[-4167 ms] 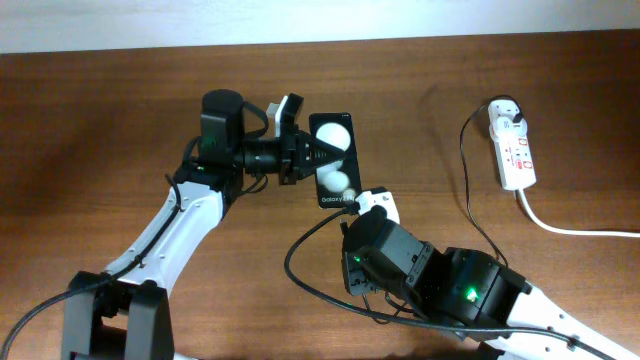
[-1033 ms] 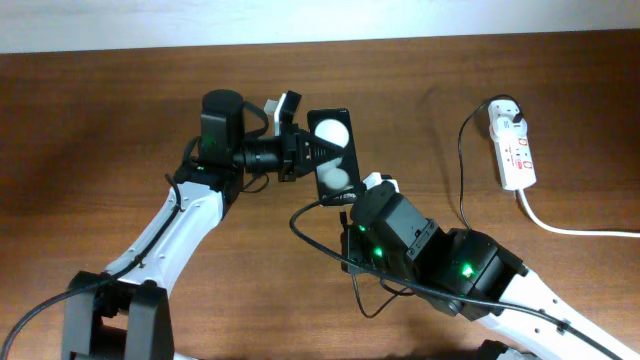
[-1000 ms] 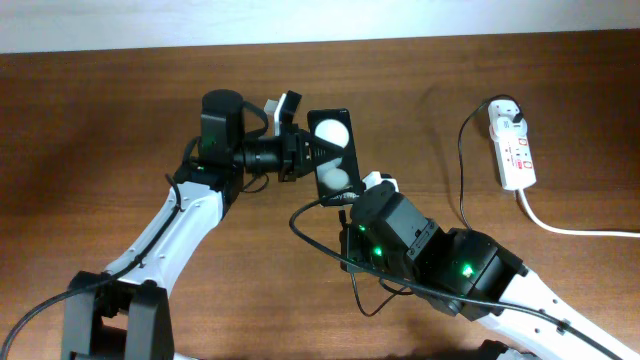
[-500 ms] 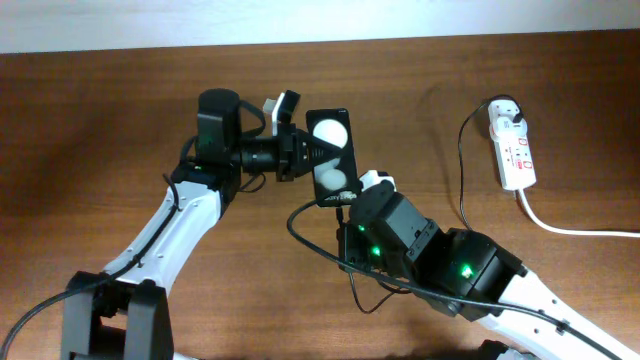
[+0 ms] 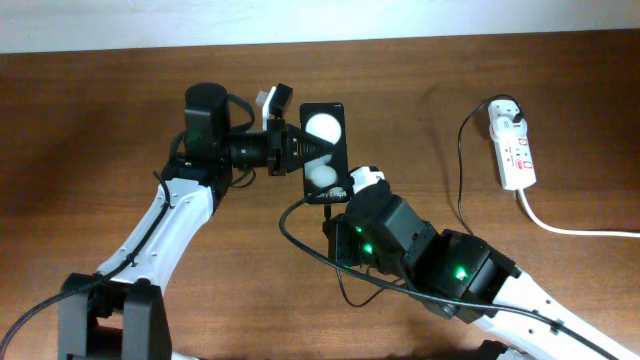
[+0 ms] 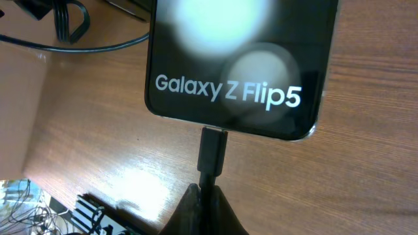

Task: Plug charger to phone and switch on socket
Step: 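Push the plug into the phone port and open the right gripper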

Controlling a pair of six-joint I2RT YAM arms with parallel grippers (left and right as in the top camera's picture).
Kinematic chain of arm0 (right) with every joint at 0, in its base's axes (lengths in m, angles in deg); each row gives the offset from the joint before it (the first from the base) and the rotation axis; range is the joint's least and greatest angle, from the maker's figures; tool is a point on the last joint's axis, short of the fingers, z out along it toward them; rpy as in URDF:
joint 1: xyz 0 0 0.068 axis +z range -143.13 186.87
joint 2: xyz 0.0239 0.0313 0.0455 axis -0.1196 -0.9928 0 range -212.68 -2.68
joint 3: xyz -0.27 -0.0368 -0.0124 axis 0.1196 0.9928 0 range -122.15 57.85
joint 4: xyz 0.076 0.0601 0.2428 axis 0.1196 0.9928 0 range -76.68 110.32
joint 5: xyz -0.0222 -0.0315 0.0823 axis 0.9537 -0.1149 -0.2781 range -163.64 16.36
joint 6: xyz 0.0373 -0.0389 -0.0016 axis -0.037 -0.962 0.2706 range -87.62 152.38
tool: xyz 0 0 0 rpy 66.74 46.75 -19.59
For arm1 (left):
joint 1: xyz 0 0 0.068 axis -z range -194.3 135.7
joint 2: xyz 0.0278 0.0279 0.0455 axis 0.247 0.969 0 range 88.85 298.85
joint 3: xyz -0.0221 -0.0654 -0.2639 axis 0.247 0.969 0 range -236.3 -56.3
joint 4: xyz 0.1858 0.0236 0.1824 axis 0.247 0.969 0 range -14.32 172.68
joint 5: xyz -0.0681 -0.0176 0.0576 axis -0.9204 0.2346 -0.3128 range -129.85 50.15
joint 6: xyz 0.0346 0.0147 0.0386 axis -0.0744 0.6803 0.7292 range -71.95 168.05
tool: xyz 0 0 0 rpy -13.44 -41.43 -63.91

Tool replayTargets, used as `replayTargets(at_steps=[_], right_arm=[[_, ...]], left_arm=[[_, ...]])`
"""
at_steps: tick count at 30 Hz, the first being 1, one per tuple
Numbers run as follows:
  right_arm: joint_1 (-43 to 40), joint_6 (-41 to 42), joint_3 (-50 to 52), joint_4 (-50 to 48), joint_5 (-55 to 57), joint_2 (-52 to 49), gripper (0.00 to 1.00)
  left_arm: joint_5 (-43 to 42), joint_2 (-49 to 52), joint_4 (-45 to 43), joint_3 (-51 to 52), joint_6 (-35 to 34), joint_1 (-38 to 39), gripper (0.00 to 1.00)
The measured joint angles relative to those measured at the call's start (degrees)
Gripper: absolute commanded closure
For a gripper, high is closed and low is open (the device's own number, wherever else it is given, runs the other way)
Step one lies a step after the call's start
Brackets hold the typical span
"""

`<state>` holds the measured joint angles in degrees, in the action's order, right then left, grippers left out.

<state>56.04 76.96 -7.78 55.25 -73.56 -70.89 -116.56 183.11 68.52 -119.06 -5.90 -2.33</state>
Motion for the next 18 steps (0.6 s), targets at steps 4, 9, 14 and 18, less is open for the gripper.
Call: replayTargets(at_steps=[4,9,14,18], right_arm=[[0.02,-0.02,-0.04,-1.16,-0.17,0.00,0.69],[-0.44,-0.02,-0.35,0.98,2.32,1.09,0.51],[-0.81,-0.52,-0.55,8.55,7.39,8.26,0.42],[-0.83,-0.66,-0.59,12.35,10.27,11.17,0.42]], left_arm=[[-0.68,0.00,0.11,-0.02,0.20,0.17,1.00],[-1.31,0.04,0.63,0.24,1.97,2.01,1.00],[-0.63,0.04,0.94,0.31,4.17,2.54,1.00],[0.26,0.04,0.66,0.33,9.07,2.54,1.00]])
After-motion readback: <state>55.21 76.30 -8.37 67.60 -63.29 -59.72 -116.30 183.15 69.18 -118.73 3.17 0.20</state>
